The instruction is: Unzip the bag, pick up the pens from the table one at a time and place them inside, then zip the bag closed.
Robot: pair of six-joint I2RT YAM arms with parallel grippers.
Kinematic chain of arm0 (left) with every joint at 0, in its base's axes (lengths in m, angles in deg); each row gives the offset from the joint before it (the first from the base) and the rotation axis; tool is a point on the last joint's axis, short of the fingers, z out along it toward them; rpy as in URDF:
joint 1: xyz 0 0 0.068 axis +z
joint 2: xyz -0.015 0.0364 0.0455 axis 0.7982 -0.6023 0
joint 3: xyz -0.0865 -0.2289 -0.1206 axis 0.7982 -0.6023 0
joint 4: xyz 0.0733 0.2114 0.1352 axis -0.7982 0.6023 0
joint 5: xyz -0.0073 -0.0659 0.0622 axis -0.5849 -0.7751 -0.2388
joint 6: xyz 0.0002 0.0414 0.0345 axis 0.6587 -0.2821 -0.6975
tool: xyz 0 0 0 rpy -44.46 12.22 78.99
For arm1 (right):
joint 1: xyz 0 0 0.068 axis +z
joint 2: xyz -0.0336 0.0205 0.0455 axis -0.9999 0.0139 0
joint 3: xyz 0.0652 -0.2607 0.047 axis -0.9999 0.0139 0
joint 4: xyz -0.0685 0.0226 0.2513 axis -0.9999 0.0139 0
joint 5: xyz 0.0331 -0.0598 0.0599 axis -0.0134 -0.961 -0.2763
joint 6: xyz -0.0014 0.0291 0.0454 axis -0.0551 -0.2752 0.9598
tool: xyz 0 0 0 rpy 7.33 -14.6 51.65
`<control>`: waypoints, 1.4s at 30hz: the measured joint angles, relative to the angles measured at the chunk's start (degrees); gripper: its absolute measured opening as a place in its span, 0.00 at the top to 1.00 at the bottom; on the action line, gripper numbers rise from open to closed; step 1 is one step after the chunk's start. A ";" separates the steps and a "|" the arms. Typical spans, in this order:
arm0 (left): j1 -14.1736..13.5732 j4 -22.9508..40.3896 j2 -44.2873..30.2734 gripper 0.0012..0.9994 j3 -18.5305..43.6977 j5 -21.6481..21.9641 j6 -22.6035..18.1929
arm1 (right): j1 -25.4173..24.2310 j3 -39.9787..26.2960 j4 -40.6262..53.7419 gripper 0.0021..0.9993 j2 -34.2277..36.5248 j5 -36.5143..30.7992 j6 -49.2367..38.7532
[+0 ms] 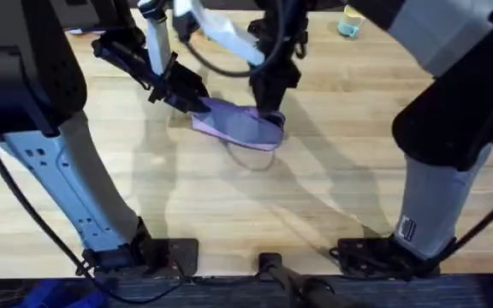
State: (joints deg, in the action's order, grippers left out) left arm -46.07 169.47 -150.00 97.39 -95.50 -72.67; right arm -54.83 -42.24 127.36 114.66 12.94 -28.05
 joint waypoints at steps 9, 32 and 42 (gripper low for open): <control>0.04 -0.01 0.00 0.96 0.00 -0.59 0.00 | -6.94 -0.07 0.02 0.97 -0.25 1.66 1.53; 4.15 0.91 -0.02 0.96 -0.35 -3.32 0.00 | -19.09 10.45 0.00 0.97 -0.32 2.79 4.26; 4.94 1.61 -0.02 0.96 -0.35 -2.75 0.00 | -20.35 19.82 -5.54 0.97 -0.47 0.94 4.72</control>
State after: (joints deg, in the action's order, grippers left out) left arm -41.13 171.08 -150.02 97.04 -98.26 -72.67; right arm -75.18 -22.42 121.82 114.19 13.88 -23.33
